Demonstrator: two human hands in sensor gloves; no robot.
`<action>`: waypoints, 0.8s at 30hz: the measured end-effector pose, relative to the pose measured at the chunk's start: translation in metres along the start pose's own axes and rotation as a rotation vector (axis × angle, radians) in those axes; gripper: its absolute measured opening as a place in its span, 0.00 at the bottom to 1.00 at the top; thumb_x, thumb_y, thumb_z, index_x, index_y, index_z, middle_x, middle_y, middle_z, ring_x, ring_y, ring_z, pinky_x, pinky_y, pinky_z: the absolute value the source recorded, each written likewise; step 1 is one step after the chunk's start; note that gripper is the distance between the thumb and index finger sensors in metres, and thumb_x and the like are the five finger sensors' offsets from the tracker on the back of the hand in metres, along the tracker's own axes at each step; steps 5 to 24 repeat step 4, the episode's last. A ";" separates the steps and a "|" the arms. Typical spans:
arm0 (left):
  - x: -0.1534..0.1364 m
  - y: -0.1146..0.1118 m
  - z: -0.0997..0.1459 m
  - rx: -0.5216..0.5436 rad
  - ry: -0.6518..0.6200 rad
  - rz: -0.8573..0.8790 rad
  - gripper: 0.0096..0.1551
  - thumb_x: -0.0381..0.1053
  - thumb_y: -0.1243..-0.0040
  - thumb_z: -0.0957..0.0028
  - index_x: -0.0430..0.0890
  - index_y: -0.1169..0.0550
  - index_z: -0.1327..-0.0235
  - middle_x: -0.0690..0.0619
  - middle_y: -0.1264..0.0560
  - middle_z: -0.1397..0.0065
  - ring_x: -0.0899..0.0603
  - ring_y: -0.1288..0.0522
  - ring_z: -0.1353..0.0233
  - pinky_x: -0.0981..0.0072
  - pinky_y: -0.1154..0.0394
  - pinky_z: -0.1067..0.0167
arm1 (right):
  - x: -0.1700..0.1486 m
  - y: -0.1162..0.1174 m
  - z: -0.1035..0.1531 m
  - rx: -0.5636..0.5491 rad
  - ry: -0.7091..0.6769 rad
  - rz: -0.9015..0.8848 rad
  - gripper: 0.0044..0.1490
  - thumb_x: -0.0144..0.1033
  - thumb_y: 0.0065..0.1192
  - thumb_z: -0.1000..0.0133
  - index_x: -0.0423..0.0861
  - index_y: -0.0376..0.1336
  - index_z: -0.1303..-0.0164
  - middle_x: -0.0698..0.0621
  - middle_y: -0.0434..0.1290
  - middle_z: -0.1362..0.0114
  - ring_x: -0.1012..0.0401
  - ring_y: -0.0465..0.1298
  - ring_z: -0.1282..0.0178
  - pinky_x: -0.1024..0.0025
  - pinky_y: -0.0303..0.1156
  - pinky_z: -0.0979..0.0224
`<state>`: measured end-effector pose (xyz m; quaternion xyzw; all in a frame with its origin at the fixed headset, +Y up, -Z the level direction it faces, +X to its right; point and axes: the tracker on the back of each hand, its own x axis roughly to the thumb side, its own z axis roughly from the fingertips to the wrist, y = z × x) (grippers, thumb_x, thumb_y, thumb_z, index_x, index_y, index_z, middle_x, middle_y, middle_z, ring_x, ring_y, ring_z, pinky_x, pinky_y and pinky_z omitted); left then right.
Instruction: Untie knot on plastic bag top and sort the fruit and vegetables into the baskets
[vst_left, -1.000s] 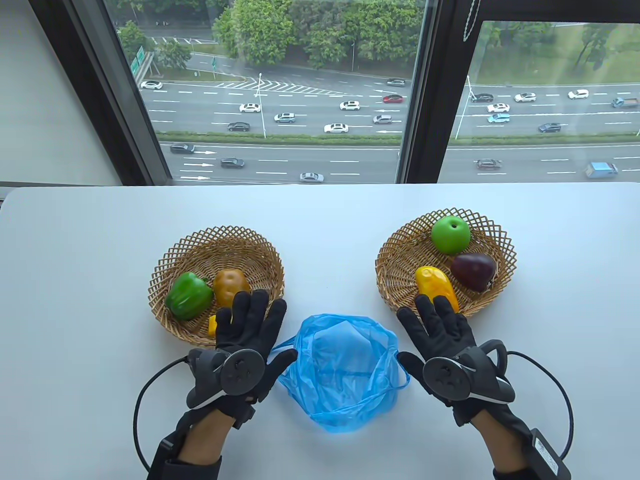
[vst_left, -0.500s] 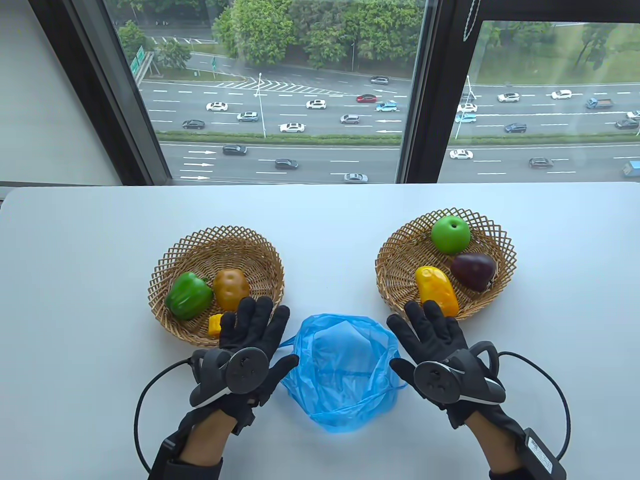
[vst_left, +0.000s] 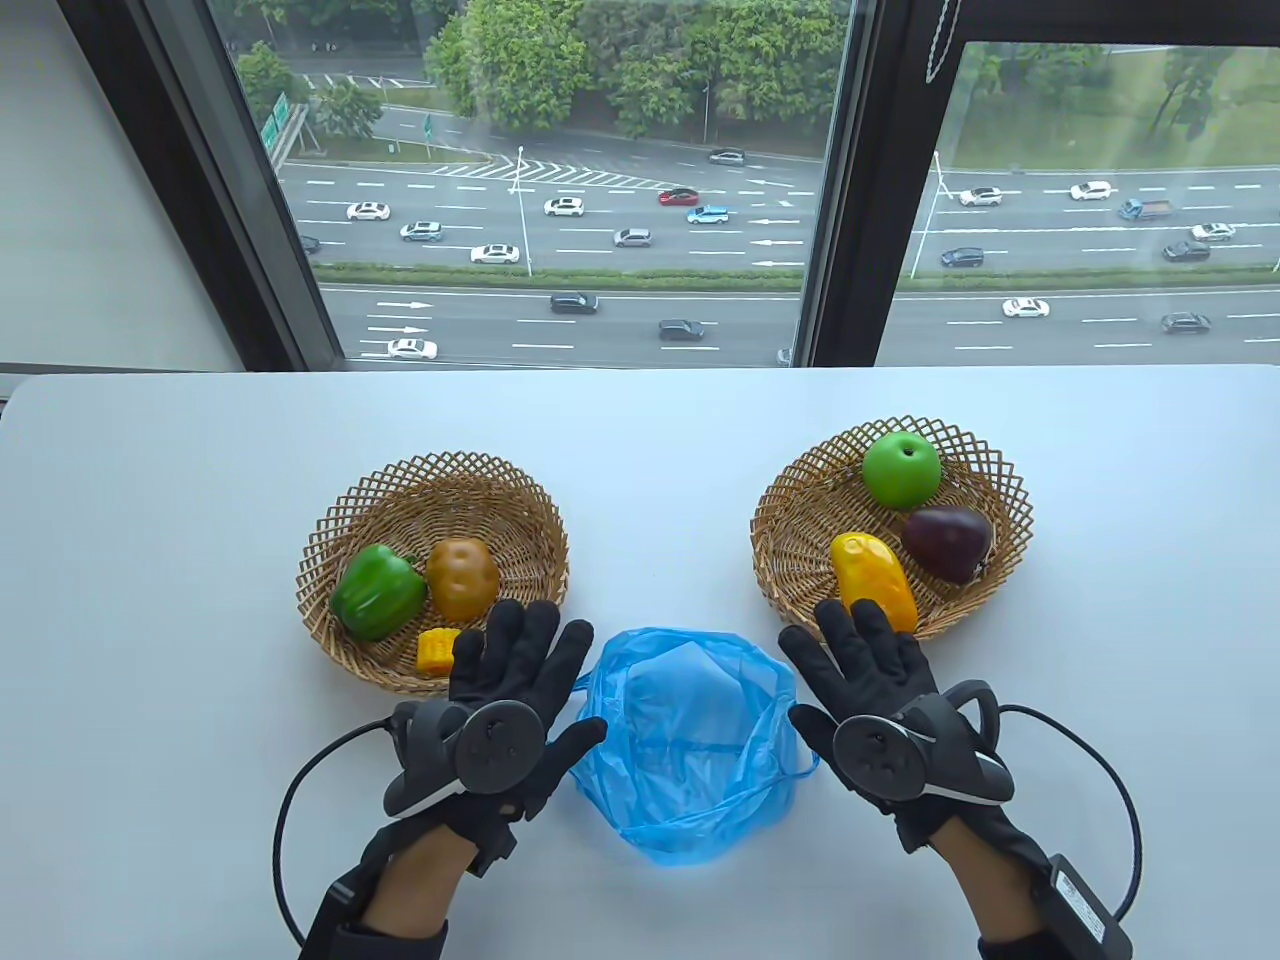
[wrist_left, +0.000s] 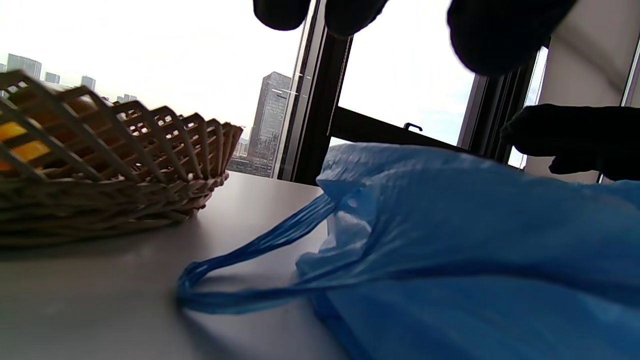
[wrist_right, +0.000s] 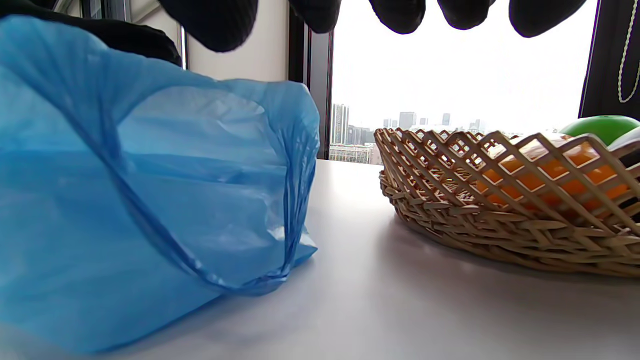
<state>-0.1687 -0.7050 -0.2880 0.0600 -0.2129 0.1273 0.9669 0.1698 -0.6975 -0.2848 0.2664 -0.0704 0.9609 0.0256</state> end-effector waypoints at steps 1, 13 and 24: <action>-0.001 -0.001 0.000 -0.006 0.003 0.000 0.51 0.70 0.47 0.50 0.53 0.45 0.14 0.43 0.50 0.10 0.33 0.62 0.17 0.31 0.59 0.29 | 0.000 0.001 0.000 0.004 0.001 -0.003 0.46 0.51 0.48 0.36 0.44 0.43 0.11 0.30 0.44 0.13 0.26 0.48 0.19 0.27 0.54 0.27; -0.002 -0.003 -0.001 -0.022 0.009 0.002 0.50 0.70 0.47 0.50 0.53 0.44 0.15 0.43 0.49 0.11 0.32 0.61 0.17 0.31 0.59 0.29 | -0.001 0.002 -0.001 0.004 0.004 -0.014 0.46 0.51 0.48 0.36 0.44 0.43 0.11 0.30 0.44 0.13 0.26 0.48 0.19 0.27 0.54 0.27; -0.002 -0.003 -0.001 -0.022 0.009 0.002 0.50 0.70 0.47 0.50 0.53 0.44 0.15 0.43 0.49 0.11 0.32 0.61 0.17 0.31 0.59 0.29 | -0.001 0.002 -0.001 0.004 0.004 -0.014 0.46 0.51 0.48 0.36 0.44 0.43 0.11 0.30 0.44 0.13 0.26 0.48 0.19 0.27 0.54 0.27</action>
